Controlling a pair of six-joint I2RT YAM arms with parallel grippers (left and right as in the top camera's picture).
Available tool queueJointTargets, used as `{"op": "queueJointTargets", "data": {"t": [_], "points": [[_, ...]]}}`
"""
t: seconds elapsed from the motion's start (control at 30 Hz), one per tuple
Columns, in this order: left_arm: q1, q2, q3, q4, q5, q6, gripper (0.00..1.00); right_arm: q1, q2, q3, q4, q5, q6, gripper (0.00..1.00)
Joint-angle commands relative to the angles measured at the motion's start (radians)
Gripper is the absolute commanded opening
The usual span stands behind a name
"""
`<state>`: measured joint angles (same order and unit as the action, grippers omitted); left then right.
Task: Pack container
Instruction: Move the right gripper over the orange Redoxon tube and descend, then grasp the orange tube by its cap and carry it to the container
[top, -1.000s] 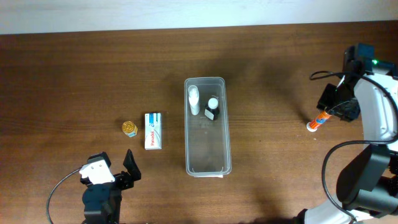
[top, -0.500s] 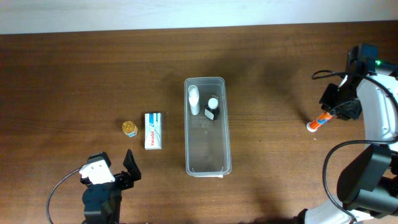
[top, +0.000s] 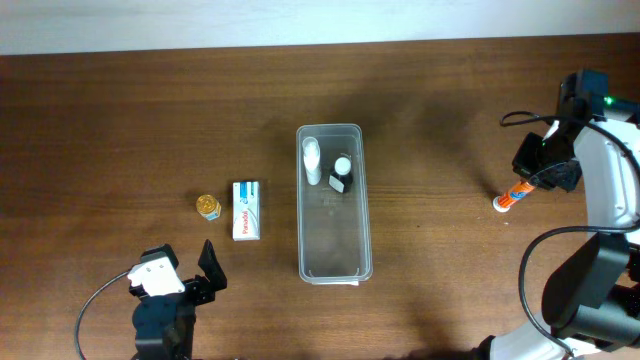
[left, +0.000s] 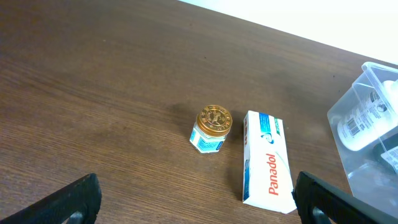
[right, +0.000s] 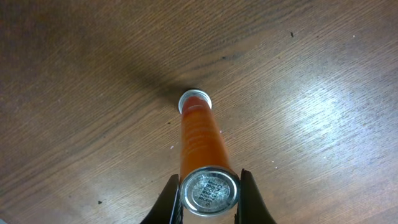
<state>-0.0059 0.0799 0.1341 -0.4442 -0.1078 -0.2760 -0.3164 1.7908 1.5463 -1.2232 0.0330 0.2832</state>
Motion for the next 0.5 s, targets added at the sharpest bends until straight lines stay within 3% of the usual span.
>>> {"op": "queueJointTargets", "data": {"t": [0.0, 0.47], "points": [[0.004, -0.007, -0.005, 0.002, 0.007, 0.001, 0.99, -0.004, 0.000, -0.008, 0.000, -0.030, 0.001, 0.08], [0.004, -0.007, -0.005, 0.002, 0.007, 0.001, 0.99, 0.050, -0.037, 0.214, -0.167, -0.082, -0.022, 0.04]]}}
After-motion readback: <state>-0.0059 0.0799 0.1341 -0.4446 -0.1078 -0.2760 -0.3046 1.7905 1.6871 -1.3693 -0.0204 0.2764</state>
